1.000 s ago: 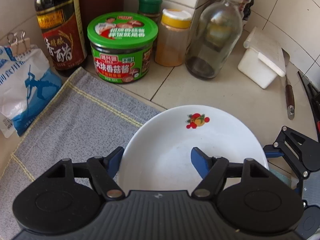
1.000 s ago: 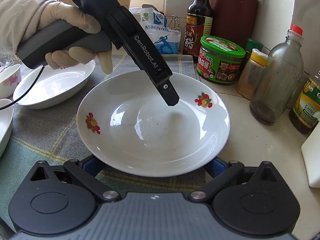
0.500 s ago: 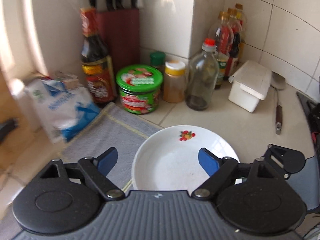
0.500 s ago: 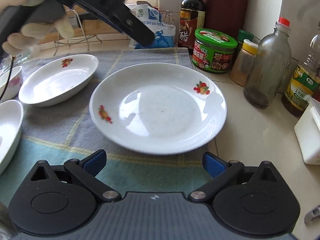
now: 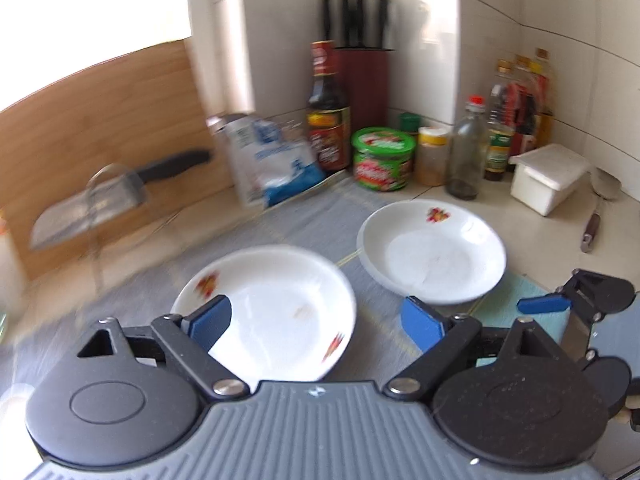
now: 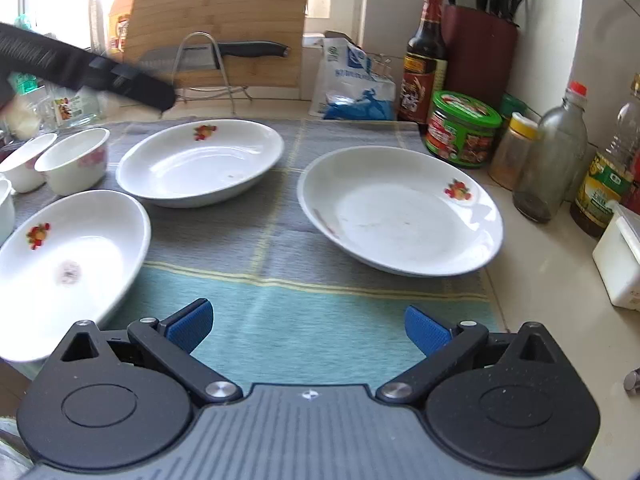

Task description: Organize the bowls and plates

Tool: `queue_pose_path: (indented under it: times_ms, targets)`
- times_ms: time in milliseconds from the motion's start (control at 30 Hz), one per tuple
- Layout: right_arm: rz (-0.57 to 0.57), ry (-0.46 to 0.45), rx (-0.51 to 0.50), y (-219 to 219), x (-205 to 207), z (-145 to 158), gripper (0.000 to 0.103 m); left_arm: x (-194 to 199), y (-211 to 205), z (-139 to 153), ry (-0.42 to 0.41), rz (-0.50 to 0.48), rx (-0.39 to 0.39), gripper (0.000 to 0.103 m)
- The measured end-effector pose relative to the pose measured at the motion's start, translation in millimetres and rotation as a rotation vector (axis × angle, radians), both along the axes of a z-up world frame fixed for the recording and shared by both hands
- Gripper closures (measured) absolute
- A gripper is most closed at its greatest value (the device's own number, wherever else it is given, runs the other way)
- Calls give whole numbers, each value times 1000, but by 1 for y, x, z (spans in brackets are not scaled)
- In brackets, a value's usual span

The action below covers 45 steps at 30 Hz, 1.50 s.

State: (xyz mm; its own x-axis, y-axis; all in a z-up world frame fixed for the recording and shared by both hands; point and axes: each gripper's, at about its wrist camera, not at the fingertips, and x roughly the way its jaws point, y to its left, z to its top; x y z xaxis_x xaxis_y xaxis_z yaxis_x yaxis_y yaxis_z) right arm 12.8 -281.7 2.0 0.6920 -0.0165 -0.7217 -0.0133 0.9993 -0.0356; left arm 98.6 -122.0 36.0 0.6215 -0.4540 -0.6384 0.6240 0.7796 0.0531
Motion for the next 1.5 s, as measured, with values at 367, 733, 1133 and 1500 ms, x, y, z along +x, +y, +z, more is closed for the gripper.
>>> queue_pose_path:
  times_ms: [367, 733, 1133, 1500]
  targets:
    - [62, 32, -61, 44, -22, -3, 0, -30, 73, -3, 49, 136, 5, 11]
    - [219, 66, -53, 95, -38, -15, 0, -33, 114, -7, 90, 155, 9, 11]
    - [441, 47, 31, 116, -18, -25, 0, -22, 109, -19, 176, 167, 23, 11]
    - [534, 39, 72, 111, -7, -30, 0, 4, 82, -38, 310, 43, 81, 12]
